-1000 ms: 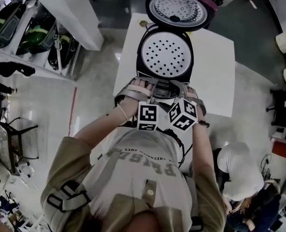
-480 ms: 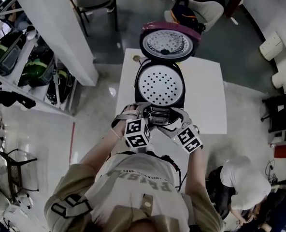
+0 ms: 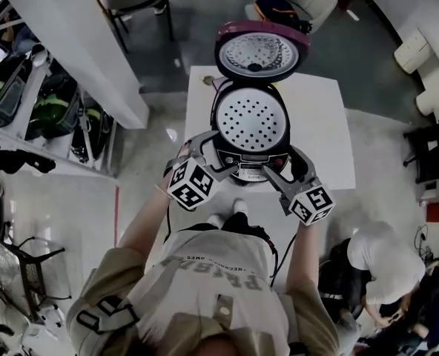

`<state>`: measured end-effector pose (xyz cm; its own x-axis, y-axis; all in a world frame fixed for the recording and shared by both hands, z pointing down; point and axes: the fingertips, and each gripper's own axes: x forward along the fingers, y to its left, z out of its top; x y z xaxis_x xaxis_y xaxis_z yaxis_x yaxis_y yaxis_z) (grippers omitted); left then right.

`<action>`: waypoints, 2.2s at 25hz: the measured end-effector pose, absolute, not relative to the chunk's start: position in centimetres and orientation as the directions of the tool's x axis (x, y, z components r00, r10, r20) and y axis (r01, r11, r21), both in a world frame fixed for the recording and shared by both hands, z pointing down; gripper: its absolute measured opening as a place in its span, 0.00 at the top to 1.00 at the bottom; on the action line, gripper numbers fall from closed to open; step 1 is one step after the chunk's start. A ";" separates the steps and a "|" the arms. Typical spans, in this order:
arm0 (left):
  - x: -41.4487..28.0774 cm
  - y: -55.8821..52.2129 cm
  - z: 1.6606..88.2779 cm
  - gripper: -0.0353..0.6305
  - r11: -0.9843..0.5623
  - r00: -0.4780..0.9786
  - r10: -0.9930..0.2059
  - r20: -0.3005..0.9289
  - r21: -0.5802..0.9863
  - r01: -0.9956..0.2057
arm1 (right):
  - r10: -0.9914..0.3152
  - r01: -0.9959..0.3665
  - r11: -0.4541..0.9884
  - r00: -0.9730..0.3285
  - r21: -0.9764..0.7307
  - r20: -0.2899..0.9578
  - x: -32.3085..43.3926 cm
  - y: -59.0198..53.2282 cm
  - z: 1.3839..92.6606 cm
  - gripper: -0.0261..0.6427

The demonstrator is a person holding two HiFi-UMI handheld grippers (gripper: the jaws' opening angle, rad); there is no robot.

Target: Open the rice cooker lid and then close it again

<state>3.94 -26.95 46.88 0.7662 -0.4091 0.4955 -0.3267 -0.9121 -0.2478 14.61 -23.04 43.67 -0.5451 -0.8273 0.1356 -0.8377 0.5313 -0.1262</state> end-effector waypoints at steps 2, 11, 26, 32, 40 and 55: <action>3.5 -28.1 46.5 0.33 -0.904 0.775 -0.425 0.467 -0.262 -0.338 | -0.839 -0.842 0.521 -0.535 -0.138 0.096 15.5 -23.7 42.8 0.39; 2.5 -34.4 45.3 0.33 -0.862 0.754 -0.507 0.418 -0.241 -0.445 | -0.850 -0.845 0.517 -0.525 -0.134 0.034 19.9 -28.3 40.7 0.39; 2.7 -45.4 41.4 0.25 -0.785 0.681 -0.620 0.390 -0.318 -0.532 | -0.819 -0.821 0.571 -0.570 -0.001 0.062 24.5 -39.5 37.3 0.37; 3.3 -49.3 38.3 0.21 -0.769 0.667 -0.637 0.387 -0.377 -0.516 | -0.805 -0.803 0.593 -0.588 0.061 0.084 24.7 -44.1 35.2 0.33; 5.7 -51.7 36.6 0.18 -0.790 0.678 -0.603 0.420 -0.431 -0.435 | -0.780 -0.770 0.625 -0.614 0.129 0.118 24.2 -47.9 33.3 0.31; 6.9 -52.4 36.8 0.17 -0.803 0.675 -0.580 0.456 -0.457 -0.381 | -0.731 -0.711 0.682 -0.669 0.173 0.132 22.1 -49.0 32.1 0.30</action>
